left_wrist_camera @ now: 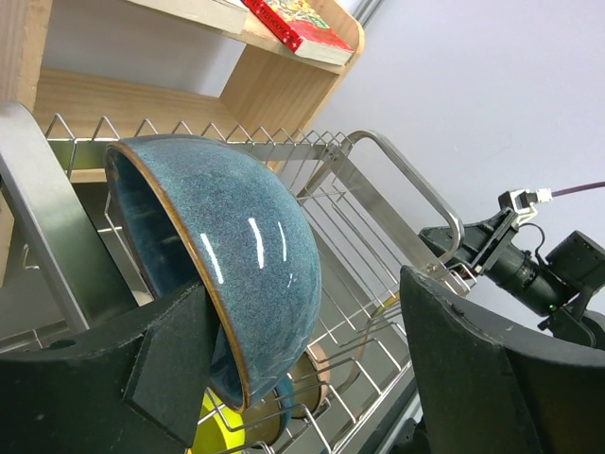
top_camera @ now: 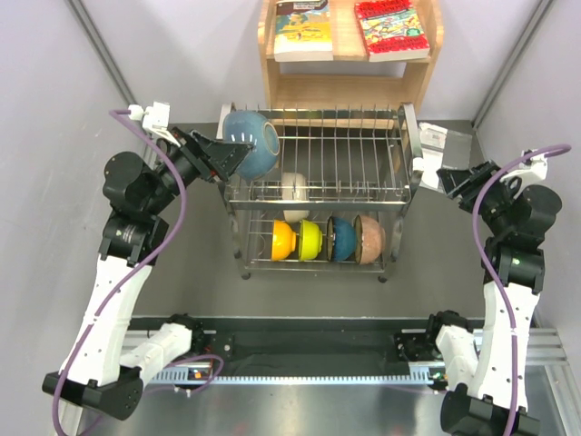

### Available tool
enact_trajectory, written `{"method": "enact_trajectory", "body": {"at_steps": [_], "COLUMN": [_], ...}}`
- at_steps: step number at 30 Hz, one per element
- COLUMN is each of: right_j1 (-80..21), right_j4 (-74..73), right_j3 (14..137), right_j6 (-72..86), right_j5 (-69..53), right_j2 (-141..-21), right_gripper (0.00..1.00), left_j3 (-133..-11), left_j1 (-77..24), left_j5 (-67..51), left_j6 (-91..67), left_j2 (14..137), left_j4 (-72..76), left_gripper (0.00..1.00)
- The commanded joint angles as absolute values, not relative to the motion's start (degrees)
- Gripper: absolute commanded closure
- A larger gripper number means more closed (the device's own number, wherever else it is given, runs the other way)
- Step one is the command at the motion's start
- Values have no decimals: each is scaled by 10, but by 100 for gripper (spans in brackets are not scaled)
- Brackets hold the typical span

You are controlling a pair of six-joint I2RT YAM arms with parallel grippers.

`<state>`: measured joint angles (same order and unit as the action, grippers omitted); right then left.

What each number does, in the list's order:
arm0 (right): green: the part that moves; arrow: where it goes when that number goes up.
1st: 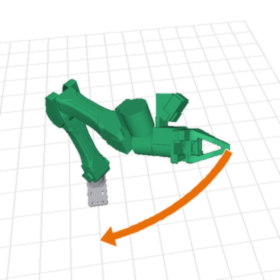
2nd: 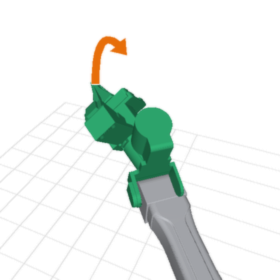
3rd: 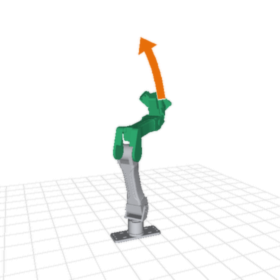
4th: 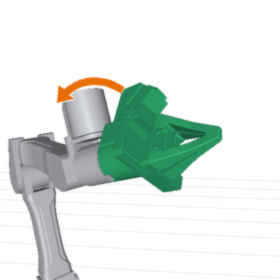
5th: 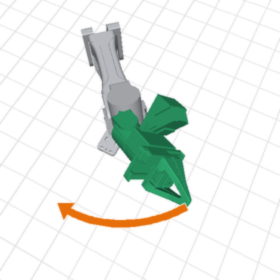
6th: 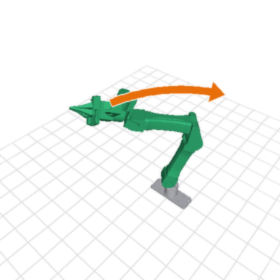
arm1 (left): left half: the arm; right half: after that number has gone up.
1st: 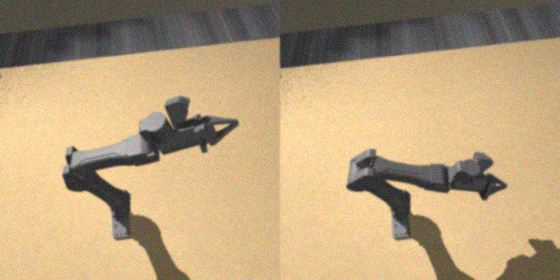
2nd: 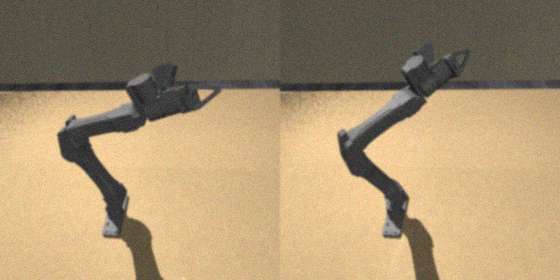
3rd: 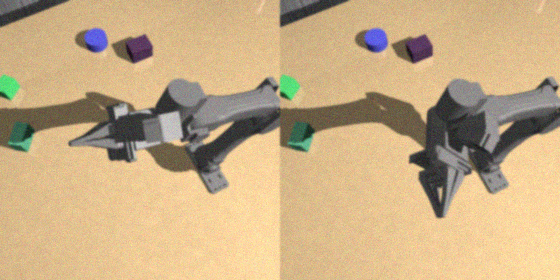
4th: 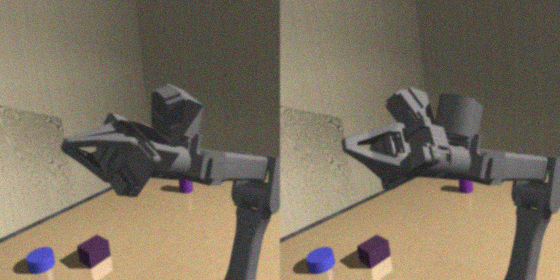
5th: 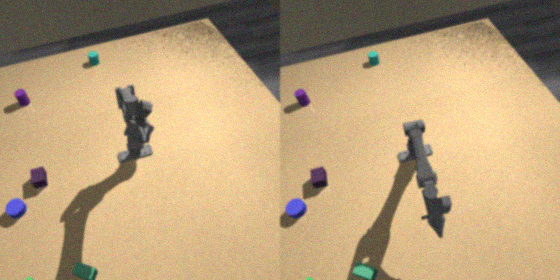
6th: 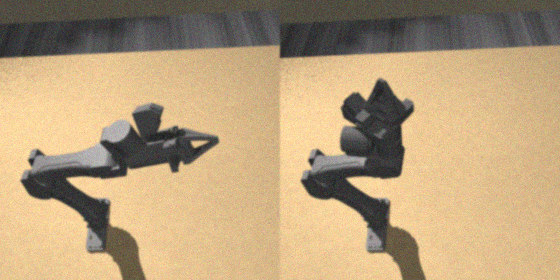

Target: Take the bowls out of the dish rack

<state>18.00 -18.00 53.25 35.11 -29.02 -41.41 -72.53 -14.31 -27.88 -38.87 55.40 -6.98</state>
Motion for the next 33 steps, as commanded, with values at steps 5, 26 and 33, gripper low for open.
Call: {"method": "enact_trajectory", "body": {"at_steps": [5, 26, 33], "right_j1": [176, 176, 177], "right_j4": [-142, -142, -132], "right_j3": [529, 522, 514], "right_j6": [356, 356, 364], "right_j5": [-300, -295, -301], "right_j2": [-412, -414, -413], "right_gripper": [37, 37, 37], "left_j3": [-693, -726, -731], "left_j1": [-144, -144, -144], "left_j5": [-285, -335, -355], "left_j6": [-370, -357, -365], "left_j2": [584, 613, 605], "left_j4": [-74, -120, -118], "left_gripper": [20, 34, 53]}}
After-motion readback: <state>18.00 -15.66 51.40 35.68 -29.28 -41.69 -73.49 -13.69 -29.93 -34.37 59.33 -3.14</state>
